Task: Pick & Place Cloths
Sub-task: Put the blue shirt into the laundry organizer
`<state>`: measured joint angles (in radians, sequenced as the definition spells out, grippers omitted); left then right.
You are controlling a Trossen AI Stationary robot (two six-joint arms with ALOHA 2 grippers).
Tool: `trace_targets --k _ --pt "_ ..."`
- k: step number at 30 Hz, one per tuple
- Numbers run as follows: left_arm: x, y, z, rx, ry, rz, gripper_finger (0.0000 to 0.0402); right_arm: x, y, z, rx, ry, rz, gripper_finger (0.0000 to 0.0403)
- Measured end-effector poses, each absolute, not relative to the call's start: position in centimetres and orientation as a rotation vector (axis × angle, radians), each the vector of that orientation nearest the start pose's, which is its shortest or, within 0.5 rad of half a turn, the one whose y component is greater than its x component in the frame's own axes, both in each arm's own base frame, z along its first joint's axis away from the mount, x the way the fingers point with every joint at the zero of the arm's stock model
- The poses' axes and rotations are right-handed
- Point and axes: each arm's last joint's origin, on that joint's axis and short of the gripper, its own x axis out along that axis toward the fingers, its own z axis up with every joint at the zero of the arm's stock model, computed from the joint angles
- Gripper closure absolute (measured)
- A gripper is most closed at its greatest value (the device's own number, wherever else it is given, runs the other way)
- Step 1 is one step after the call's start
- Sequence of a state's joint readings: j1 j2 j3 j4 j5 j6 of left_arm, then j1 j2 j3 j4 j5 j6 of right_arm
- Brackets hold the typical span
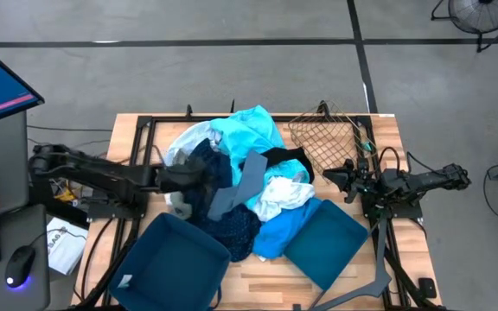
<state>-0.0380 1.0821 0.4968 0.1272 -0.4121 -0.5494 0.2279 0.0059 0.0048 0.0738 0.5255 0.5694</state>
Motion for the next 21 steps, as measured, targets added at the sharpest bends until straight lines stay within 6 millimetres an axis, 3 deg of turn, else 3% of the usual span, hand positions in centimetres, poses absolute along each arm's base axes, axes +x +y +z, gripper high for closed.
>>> trace_targets --k 12,21 --pt "19.9 0.4 36.2 -0.354 -0.136 0.358 0.0401 9.5 0.7 17.1 0.588 -0.150 -0.272 0.0342" --pt "20.4 0.8 43.1 -0.125 -0.243 0.469 0.0401 9.4 0.7 17.6 0.605 -0.190 -0.260 0.0342"
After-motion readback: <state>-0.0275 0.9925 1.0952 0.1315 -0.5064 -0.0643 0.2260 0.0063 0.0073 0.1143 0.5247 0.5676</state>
